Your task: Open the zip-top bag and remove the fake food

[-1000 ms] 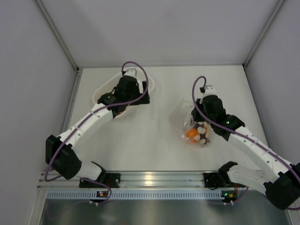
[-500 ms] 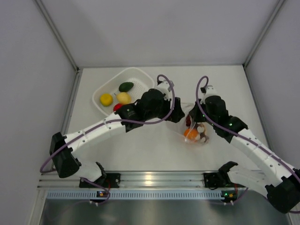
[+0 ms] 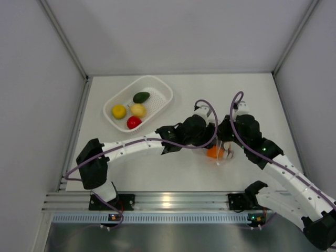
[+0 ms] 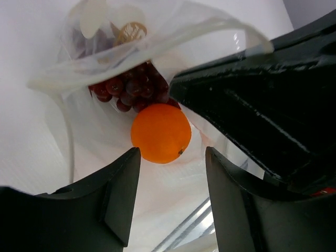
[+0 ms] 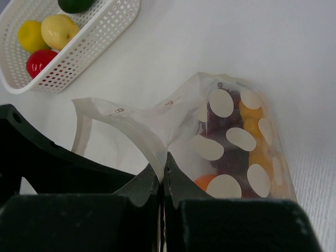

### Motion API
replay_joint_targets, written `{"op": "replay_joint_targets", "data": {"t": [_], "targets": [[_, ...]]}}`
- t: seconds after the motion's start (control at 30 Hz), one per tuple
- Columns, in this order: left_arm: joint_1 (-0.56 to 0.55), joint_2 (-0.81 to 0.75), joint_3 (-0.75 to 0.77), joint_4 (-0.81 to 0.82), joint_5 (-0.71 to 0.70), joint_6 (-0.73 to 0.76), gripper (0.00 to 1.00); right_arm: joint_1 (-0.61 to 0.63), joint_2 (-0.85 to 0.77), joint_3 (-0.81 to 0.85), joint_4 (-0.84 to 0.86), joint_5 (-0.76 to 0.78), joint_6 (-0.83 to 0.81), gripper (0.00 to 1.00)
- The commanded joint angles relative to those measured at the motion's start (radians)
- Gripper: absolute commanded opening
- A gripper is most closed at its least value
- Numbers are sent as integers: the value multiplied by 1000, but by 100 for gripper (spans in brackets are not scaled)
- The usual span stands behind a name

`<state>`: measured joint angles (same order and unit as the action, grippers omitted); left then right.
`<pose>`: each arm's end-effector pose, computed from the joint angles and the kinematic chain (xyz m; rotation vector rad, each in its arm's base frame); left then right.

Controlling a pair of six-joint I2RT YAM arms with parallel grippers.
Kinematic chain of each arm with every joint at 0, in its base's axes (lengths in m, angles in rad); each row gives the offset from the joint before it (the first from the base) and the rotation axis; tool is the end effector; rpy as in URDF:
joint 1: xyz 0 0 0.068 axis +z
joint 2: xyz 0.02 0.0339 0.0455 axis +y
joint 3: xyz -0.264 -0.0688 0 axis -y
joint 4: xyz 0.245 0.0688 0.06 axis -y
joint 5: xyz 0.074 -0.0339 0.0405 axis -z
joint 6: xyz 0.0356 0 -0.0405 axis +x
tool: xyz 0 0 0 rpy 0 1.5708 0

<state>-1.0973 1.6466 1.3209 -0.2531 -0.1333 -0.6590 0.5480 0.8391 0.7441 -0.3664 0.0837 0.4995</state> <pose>0.1788 -0.3385 0.2954 0.4144 2.2384 -0.8504 0.1648 0.0971 0.2977 0.0035 2.0788 0.5686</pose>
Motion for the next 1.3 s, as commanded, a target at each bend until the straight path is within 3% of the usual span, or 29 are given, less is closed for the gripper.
{"op": "replay_joint_targets", "data": {"t": [0.0,0.3,0.6,0.8,0.9,1.0,1.13,1.27], "targets": [[-21,27,6,63,-34,-40,58,3,-34,-6,34,68,4,0],[-35,151,29,63,-42,-74,58,3,-84,-28,-40,188,-30,0],[-36,289,107,63,21,-91,76,3,-153,-74,-85,202,-35,0],[-38,349,126,58,61,-84,83,3,-179,-80,-100,199,-38,0],[-44,377,138,34,66,-68,92,3,-189,-83,-100,195,-35,0],[-46,412,152,34,73,-67,94,3,-192,-84,-95,182,-33,0],[-46,449,178,34,90,-67,90,3,-196,-88,-91,171,-27,0],[-46,455,186,34,77,-68,70,3,-201,-86,-95,175,-36,0]]}}
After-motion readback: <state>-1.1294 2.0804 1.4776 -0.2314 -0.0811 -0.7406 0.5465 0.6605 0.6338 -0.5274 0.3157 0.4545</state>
